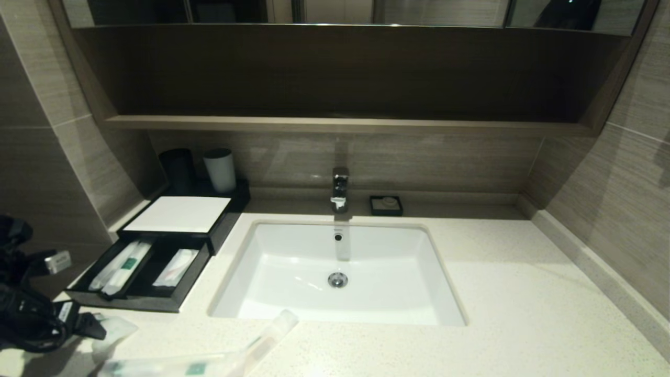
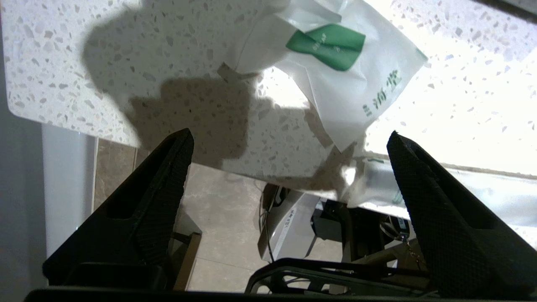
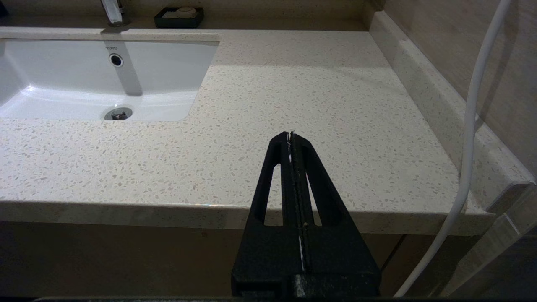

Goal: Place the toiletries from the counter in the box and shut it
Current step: Pick up the bathroom toiletry

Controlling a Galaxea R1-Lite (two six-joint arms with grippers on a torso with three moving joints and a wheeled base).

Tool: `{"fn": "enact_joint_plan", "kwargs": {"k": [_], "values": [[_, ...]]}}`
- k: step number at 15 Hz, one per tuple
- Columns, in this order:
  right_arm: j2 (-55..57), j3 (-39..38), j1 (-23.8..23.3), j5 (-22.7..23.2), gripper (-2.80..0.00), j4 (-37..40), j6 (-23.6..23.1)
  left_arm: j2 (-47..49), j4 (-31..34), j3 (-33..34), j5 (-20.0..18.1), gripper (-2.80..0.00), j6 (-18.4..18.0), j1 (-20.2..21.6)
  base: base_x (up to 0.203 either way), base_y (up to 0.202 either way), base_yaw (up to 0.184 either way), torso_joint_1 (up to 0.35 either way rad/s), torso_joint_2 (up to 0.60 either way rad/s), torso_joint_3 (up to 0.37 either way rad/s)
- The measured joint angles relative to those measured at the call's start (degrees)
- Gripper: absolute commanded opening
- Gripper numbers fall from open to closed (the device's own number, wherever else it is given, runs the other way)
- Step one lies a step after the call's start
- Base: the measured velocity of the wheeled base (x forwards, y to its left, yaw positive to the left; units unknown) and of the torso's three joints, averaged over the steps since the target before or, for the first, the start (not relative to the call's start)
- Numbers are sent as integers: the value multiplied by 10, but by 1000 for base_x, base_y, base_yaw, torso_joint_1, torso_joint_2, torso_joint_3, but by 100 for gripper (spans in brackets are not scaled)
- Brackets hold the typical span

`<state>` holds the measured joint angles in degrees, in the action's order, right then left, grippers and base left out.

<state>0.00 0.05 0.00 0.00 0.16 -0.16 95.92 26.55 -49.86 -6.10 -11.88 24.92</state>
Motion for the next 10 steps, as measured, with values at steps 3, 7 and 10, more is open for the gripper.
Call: {"fn": "enact_joint_plan", "kwargs": {"k": [3,7,10], "values": [[0,0,0,0,-280,0,0,20,-26,1,-26,0,-4,0,0,0,0,0,0,0],[0,0,0,0,-280,0,0,33,-28,-1,-43,0,-18,-2,0,0,0,0,0,0],[0,0,0,0,-280,0,0,38,-28,3,-43,-280,-24,-3,0,0,0,0,0,0]]}}
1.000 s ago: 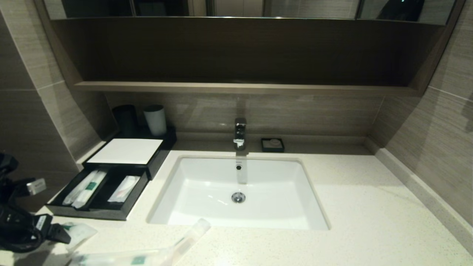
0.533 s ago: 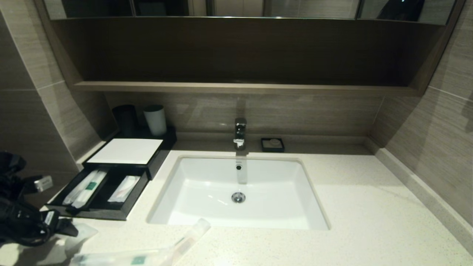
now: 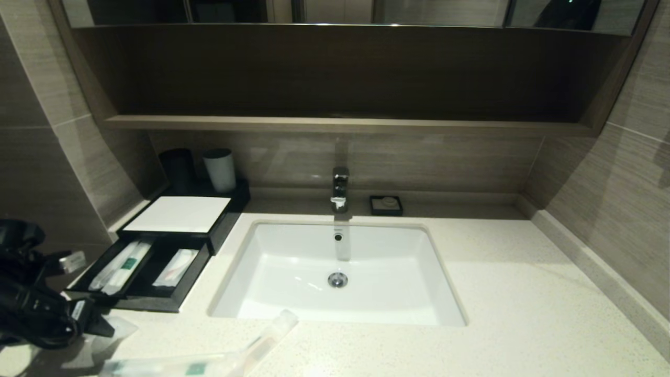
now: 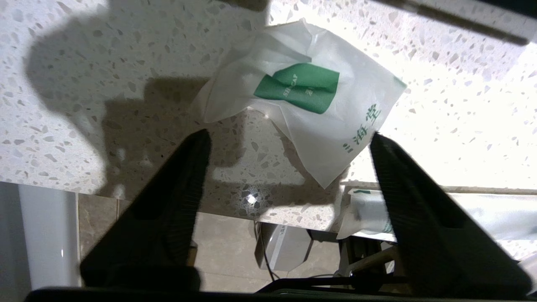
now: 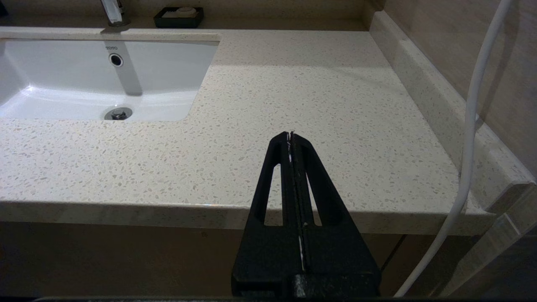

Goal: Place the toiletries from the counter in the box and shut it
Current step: Pick up the bathroom toiletry

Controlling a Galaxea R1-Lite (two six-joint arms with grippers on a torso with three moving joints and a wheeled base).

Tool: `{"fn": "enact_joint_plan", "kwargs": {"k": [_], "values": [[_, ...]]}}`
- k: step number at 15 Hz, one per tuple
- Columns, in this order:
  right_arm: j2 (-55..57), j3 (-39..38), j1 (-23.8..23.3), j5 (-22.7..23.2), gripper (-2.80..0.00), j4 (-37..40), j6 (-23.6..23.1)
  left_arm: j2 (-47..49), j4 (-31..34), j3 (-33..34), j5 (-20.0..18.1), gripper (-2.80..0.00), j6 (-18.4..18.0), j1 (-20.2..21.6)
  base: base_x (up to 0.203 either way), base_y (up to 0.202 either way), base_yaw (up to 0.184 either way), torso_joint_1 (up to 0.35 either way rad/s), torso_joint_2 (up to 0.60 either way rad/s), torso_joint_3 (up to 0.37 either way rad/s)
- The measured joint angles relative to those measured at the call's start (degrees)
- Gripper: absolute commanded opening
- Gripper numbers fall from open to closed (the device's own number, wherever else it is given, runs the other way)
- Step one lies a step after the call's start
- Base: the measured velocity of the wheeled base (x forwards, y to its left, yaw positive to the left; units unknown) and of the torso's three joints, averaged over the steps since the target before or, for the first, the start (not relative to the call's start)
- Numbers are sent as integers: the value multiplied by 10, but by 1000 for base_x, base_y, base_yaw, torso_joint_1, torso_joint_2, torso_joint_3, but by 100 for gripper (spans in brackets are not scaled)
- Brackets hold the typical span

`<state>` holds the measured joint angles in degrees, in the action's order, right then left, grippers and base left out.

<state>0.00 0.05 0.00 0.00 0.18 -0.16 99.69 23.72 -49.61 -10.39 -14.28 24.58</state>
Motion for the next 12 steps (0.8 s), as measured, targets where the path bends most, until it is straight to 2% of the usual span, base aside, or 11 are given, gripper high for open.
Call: {"fn": "enact_joint_plan", "kwargs": {"k": [8,12], "values": [[0,0,0,0,-280,0,0,5,0,17,-5,-280,-31,0,0,0,0,0,0,0],[0,0,0,0,-280,0,0,-44,1,16,-17,-280,-41,0,0,0,0,0,0,0]]}}
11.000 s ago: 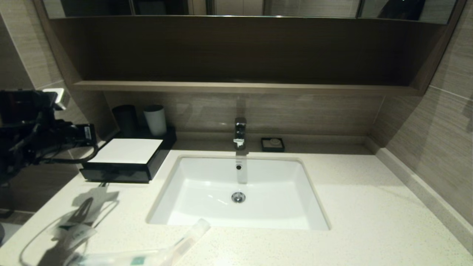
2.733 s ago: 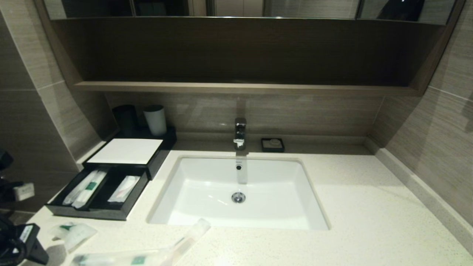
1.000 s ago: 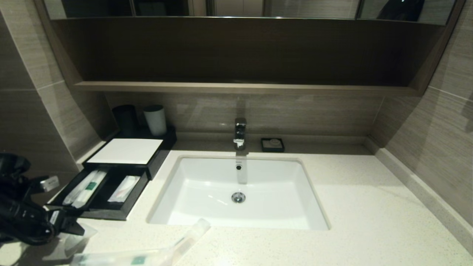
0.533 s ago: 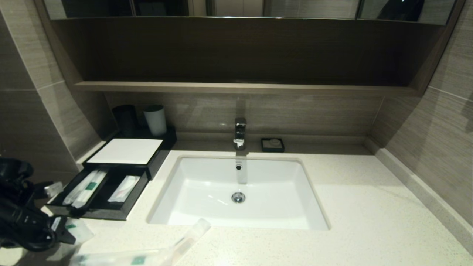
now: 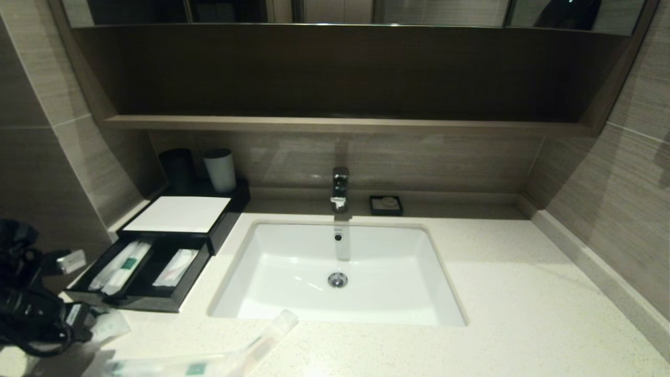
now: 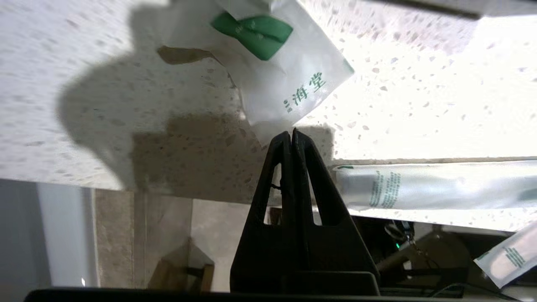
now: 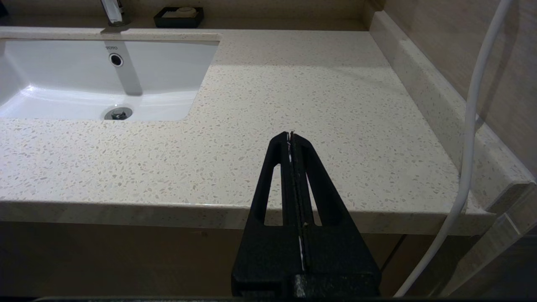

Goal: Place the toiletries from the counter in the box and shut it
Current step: Pick up the bathroom toiletry

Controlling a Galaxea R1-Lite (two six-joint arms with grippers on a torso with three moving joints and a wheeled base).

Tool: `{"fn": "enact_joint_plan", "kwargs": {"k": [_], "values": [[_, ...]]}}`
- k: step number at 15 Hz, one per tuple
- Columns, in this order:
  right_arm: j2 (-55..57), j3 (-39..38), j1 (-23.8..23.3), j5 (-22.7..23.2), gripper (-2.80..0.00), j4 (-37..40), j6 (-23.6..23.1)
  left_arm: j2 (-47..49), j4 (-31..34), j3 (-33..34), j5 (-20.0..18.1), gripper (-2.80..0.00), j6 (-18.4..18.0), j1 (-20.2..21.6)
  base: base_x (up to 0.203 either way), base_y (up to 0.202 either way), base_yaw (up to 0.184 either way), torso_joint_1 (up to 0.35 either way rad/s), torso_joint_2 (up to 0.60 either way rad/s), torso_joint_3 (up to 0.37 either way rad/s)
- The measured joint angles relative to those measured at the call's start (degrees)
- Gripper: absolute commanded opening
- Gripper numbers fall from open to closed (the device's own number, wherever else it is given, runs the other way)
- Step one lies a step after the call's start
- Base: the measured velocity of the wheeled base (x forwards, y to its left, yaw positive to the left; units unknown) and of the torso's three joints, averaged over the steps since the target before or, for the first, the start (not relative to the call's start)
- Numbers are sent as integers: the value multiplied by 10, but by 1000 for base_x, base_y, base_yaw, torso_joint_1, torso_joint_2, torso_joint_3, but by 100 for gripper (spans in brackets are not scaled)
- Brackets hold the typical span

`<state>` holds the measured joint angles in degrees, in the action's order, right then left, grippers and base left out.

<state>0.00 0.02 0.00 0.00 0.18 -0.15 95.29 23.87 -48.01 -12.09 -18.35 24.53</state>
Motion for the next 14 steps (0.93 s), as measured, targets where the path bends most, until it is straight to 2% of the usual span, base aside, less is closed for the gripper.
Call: {"fn": "enact_joint_plan", "kwargs": {"k": [4,7,8,14], "values": [[0,0,0,0,-280,0,0,-78,-27,-18,34,-280,-2,1,0,0,0,0,0,0],[0,0,0,0,-280,0,0,-90,-45,-14,46,-280,1,1,0,0,0,0,0,0],[0,0,0,0,-280,0,0,-84,-46,-10,46,0,2,1,0,0,0,0,0,0],[0,0,0,0,-280,0,0,-5,-54,-14,44,0,28,0,0,0,0,0,0,0]]}}
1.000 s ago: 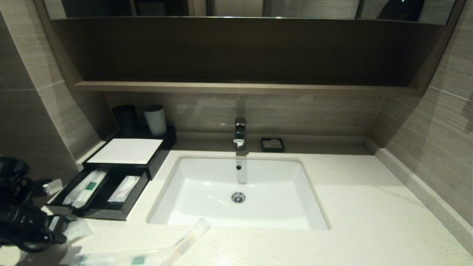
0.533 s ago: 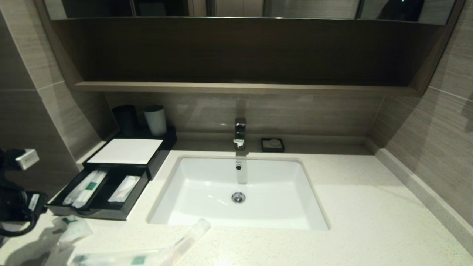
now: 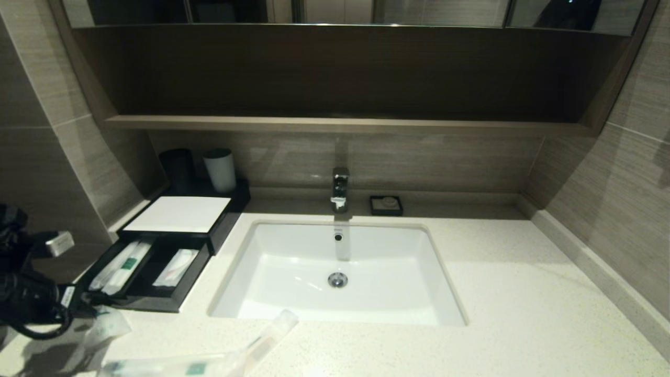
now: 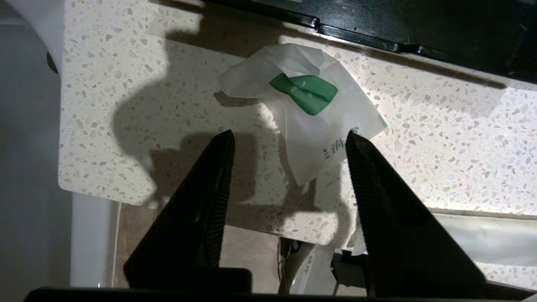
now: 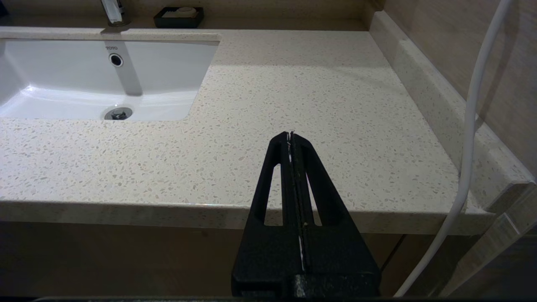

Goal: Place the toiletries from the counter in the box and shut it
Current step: Pick up the bathroom toiletry

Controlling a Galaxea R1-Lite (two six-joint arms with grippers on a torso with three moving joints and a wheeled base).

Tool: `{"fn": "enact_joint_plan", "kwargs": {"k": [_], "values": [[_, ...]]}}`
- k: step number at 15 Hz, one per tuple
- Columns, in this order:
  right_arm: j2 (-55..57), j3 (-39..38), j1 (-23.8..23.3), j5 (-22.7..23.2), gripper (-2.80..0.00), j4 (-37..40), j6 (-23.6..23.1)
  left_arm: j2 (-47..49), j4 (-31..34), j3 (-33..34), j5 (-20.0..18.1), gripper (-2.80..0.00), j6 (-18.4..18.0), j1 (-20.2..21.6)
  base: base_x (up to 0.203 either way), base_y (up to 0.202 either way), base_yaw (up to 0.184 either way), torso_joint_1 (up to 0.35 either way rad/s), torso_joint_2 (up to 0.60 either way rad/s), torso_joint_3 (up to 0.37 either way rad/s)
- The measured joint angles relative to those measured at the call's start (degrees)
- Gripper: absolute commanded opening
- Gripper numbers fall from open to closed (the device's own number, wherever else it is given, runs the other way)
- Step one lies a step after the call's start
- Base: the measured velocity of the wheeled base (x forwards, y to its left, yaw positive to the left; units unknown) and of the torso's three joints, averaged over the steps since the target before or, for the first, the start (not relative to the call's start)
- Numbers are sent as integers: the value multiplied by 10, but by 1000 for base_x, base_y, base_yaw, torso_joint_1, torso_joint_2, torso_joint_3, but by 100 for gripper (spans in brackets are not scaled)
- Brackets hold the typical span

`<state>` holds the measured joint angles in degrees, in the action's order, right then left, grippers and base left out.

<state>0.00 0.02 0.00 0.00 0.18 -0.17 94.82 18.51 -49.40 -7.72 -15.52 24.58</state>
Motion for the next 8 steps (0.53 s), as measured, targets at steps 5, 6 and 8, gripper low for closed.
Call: {"fn": "enact_joint_plan", "kwargs": {"k": [5,6,8], "values": [[0,0,0,0,-280,0,0,27,-1,-3,-1,0,2,-1,0,0,0,0,0,0],[0,0,0,0,-280,0,0,30,-1,-3,-3,0,3,-1,0,0,0,0,0,0],[0,0,0,0,-280,0,0,35,-1,-2,-5,0,2,-1,0,0,0,0,0,0]]}}
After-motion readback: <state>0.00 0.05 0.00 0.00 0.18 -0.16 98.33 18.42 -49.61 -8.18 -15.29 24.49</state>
